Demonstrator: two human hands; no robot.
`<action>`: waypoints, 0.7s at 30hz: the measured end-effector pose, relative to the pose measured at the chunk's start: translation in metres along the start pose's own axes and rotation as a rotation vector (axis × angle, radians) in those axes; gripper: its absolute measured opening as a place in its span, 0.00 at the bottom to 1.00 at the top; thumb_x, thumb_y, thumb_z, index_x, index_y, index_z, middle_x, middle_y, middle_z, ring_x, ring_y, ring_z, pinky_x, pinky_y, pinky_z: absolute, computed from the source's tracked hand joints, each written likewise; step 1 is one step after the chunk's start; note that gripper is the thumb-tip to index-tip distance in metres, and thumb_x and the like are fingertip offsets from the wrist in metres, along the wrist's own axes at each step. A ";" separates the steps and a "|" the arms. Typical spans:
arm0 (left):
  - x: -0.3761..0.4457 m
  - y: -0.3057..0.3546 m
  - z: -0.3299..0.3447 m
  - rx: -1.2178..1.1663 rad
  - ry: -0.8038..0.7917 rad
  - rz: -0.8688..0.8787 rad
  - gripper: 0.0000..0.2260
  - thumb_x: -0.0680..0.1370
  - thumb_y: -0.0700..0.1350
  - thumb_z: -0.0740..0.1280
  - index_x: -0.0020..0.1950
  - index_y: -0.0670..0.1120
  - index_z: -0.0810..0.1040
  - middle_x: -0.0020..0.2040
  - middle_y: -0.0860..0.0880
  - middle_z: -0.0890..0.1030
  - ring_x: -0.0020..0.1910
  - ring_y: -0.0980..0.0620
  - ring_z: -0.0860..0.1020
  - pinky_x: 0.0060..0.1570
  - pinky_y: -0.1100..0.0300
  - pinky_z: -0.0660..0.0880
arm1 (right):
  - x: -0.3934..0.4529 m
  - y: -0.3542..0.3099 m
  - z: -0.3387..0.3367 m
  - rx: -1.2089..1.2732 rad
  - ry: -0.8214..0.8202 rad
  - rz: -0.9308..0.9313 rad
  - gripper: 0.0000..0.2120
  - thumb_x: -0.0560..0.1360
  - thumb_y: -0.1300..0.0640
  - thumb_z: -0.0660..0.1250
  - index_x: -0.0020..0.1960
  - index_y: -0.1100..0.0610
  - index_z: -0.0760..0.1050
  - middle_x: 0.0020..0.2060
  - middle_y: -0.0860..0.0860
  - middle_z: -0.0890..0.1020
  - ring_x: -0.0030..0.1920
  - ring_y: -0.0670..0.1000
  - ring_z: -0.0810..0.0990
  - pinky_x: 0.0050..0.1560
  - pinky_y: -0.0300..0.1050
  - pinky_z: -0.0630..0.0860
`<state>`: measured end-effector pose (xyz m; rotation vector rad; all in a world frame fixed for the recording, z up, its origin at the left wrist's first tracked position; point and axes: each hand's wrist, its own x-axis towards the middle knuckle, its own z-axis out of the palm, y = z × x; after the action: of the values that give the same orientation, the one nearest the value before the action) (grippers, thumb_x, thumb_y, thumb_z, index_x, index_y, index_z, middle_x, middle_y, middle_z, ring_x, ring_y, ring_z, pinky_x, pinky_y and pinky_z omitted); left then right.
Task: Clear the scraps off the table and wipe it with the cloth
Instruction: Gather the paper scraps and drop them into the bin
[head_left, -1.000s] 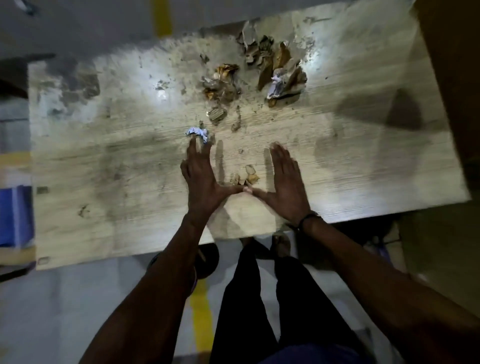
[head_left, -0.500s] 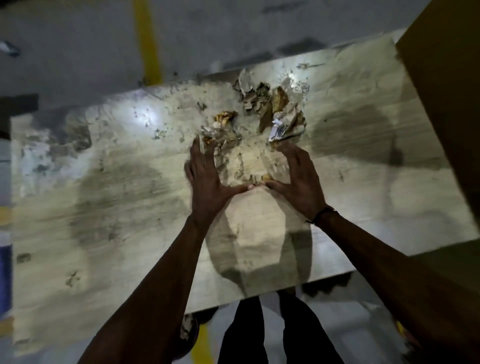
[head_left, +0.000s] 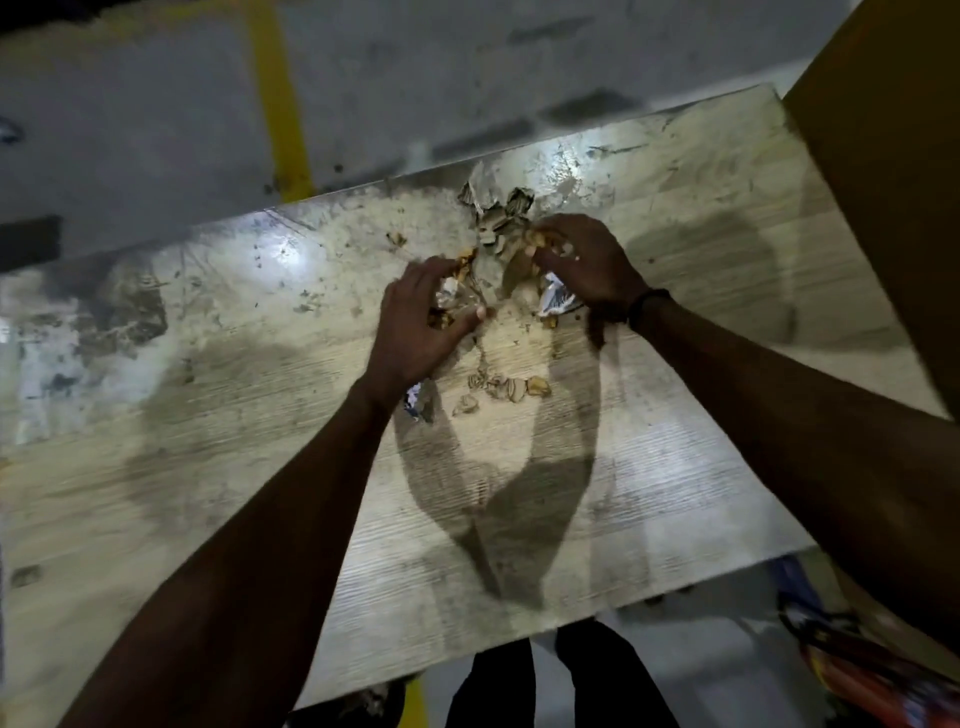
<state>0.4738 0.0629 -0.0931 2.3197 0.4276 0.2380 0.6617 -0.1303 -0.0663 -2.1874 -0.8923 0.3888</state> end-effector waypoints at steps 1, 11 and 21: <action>-0.006 0.002 0.005 -0.032 -0.005 -0.003 0.28 0.79 0.65 0.71 0.75 0.54 0.73 0.74 0.51 0.74 0.74 0.49 0.72 0.63 0.38 0.78 | -0.009 -0.004 0.005 0.019 -0.001 -0.010 0.28 0.77 0.39 0.64 0.65 0.59 0.81 0.62 0.58 0.82 0.65 0.58 0.79 0.69 0.51 0.72; -0.082 0.011 -0.016 -0.010 0.242 -0.062 0.22 0.83 0.56 0.67 0.74 0.48 0.75 0.77 0.49 0.72 0.77 0.48 0.70 0.72 0.37 0.66 | -0.110 0.006 0.017 0.254 0.330 0.113 0.16 0.83 0.49 0.67 0.68 0.54 0.78 0.72 0.53 0.77 0.75 0.51 0.72 0.72 0.50 0.73; -0.077 0.046 0.048 0.040 0.325 -0.263 0.27 0.86 0.59 0.56 0.81 0.45 0.66 0.84 0.45 0.60 0.83 0.45 0.60 0.78 0.40 0.60 | -0.098 -0.011 0.050 0.187 0.258 -0.001 0.26 0.80 0.54 0.69 0.76 0.55 0.70 0.78 0.55 0.70 0.79 0.54 0.67 0.76 0.58 0.68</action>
<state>0.4269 -0.0273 -0.0976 2.2377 0.8980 0.4819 0.5610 -0.1677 -0.0917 -2.0086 -0.6866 0.1754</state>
